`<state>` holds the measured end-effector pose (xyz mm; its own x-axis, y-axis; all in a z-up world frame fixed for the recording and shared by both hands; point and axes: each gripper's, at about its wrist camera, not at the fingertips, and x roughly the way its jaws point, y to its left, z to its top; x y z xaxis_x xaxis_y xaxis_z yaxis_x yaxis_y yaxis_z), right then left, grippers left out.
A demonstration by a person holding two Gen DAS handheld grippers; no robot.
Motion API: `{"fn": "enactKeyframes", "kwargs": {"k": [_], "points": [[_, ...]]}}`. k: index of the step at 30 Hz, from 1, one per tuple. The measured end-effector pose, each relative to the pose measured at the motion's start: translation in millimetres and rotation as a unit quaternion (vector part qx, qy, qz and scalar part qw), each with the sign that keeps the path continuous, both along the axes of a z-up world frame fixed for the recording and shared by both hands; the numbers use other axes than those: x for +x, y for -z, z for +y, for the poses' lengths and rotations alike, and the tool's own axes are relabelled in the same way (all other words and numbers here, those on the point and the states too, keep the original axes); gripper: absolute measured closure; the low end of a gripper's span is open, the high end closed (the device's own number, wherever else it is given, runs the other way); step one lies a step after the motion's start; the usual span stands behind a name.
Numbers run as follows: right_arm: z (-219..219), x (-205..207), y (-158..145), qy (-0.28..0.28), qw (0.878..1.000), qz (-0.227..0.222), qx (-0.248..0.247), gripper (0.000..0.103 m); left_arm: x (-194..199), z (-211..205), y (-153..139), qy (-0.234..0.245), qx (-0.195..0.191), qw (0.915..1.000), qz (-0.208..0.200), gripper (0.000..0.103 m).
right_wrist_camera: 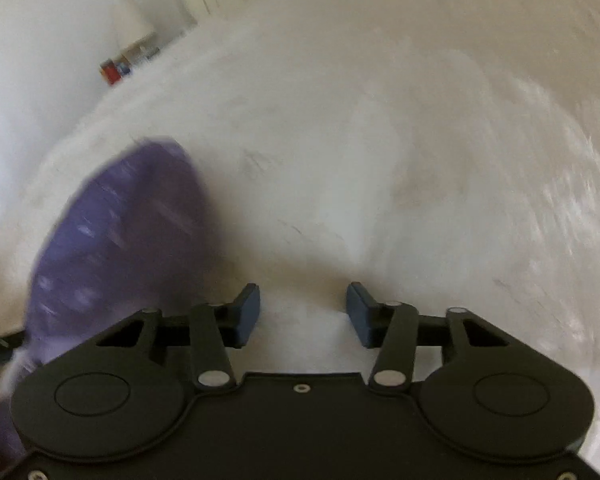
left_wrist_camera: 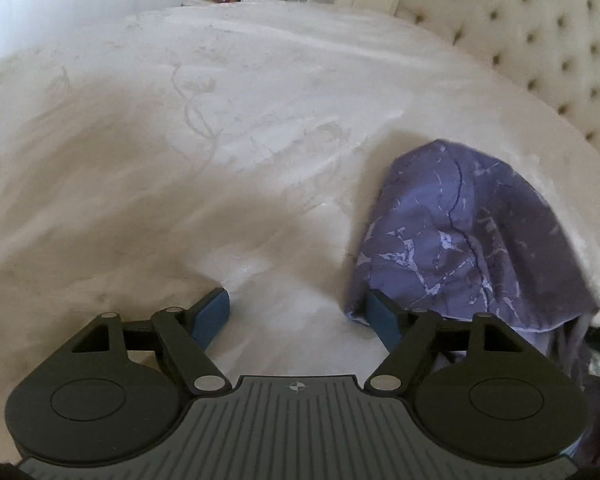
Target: Fold large clothes
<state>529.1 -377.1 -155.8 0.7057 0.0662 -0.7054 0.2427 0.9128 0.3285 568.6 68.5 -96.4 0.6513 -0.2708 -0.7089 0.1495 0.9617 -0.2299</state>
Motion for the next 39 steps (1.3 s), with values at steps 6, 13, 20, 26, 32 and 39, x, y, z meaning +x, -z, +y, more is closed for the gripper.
{"fn": "enactKeyframes", "kwargs": {"k": [6, 13, 20, 26, 32, 39], "points": [[-14.1, -19.0, -10.9, -0.003, 0.999, -0.047, 0.017, 0.046, -15.1, -12.0, 2.3, 0.032, 0.049, 0.9977, -0.034, 0.022], [-8.7, -19.3, -69.3, -0.043, 0.986, -0.152, 0.048, 0.031, -12.7, -11.3, 6.0, 0.030, 0.038, 0.9975, -0.052, 0.021], [21.1, 18.7, -56.0, -0.071, 0.989, -0.110, 0.067, 0.033, -12.4, -9.5, 8.8, 0.031, 0.031, 0.9973, -0.059, 0.020], [11.7, 25.7, -10.0, -0.054, 0.997, -0.025, 0.055, 0.079, -12.6, -3.9, 10.8, 0.033, 0.010, 0.9974, -0.064, 0.018], [11.7, 11.5, -3.0, -0.057, 0.997, -0.035, 0.030, 0.070, -11.0, -3.9, 11.7, 0.035, 0.010, 0.9972, -0.065, 0.018], [7.6, 10.1, -47.8, -0.066, 0.993, -0.100, 0.021, 0.025, -12.0, -5.0, 12.8, 0.037, 0.014, 0.9968, -0.069, 0.018]]}}
